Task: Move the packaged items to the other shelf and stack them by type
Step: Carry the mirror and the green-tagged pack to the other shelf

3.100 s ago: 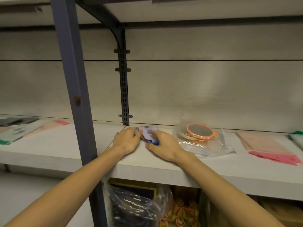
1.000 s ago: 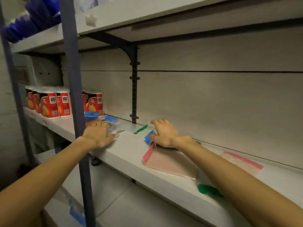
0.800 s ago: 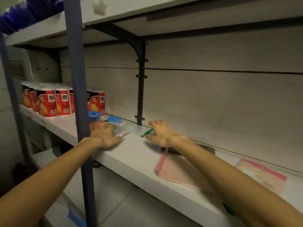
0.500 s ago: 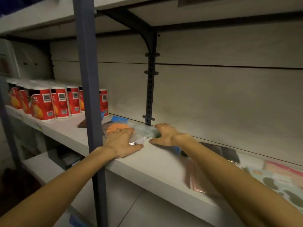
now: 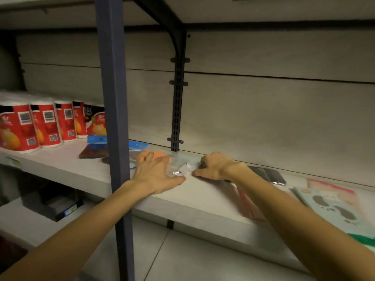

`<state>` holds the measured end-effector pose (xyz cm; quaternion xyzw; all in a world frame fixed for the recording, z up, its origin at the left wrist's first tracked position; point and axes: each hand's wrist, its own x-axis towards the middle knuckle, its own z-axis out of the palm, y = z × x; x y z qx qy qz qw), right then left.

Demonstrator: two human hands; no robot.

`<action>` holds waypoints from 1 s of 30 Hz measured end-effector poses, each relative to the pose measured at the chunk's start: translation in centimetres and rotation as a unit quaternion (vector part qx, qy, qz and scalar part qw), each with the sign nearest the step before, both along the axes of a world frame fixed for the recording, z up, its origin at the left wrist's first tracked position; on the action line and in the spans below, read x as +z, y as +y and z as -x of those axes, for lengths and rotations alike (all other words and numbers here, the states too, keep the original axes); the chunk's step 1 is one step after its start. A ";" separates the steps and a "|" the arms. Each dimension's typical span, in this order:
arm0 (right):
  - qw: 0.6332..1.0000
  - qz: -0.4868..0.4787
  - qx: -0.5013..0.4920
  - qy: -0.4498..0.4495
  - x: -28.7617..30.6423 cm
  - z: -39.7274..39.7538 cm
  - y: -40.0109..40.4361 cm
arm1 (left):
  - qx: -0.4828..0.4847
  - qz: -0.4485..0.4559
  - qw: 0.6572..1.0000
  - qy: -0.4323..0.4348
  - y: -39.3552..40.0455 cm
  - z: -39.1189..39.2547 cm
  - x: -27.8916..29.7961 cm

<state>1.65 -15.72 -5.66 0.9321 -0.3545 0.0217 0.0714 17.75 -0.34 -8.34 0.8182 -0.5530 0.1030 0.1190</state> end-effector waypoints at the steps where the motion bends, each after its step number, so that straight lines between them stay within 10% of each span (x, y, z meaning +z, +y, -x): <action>1: 1.000 0.029 0.004 0.008 0.2 0.9 0.6 | -0.012 -0.001 1.000 0.001 0.0 -0.1 0.0; 18: 0.963 0.212 0.024 -0.163 0.2 10.9 4.4 | -0.106 0.109 0.986 0.074 -0.9 -0.4 -0.1; 23: 0.945 0.154 -0.070 -0.279 0.3 11.9 3.7 | -0.110 0.202 0.929 0.291 -2.7 0.3 -0.1; 30: 0.932 0.028 -0.093 -0.349 0.5 11.9 3.7 | -0.149 0.263 0.883 0.358 -4.0 1.8 0.4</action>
